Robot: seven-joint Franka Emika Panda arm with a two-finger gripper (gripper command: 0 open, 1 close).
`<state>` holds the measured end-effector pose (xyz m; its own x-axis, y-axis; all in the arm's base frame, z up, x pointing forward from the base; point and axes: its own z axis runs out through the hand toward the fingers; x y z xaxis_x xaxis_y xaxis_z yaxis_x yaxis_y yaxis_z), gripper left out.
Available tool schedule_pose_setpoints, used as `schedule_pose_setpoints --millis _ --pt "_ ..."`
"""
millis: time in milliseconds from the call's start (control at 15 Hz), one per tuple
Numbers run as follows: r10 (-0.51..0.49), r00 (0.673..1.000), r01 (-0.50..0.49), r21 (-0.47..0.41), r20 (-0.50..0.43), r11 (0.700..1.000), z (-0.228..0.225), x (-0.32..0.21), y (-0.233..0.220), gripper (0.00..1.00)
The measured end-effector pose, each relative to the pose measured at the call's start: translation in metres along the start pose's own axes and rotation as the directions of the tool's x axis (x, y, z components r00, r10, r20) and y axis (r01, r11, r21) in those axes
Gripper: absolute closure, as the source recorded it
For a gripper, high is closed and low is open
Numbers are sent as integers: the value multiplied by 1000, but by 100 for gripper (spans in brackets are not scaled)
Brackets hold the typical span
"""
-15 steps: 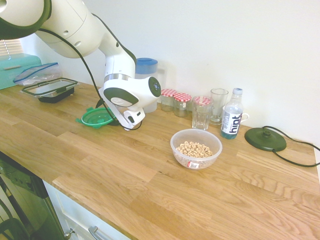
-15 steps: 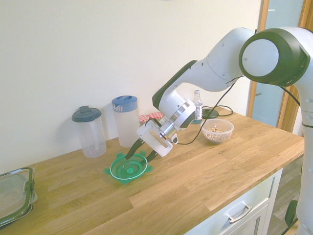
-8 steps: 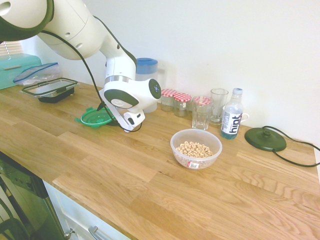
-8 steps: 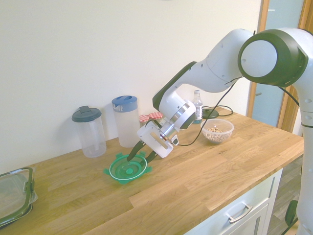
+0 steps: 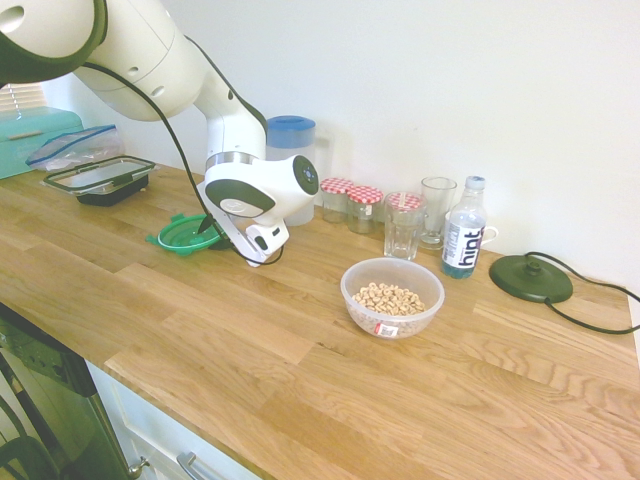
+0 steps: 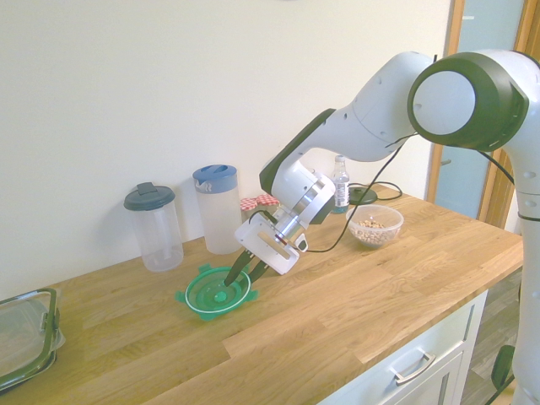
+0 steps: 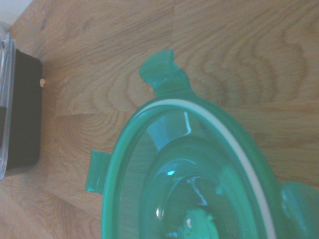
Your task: Cover the lid of food container
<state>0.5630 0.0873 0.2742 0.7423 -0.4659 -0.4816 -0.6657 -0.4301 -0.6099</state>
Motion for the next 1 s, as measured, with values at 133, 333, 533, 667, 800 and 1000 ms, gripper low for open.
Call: schedule_pose_setpoints --millis 133,333,533,667,800,1000 --pt "2 1000 -2 -5 -2 1000 0 0 0 100" --pt "3 1000 -3 -12 -5 1000 0 0 0 100" --pt "8 1000 -8 -11 -7 1000 -2 1 1 100" --pt "17 1000 -17 -33 -5 999 -7 2 3 100" --pt "26 1000 -27 -114 -11 993 -17 -1 3 100" --pt "-56 992 23 -273 -111 962 -81 -47 -49 100"
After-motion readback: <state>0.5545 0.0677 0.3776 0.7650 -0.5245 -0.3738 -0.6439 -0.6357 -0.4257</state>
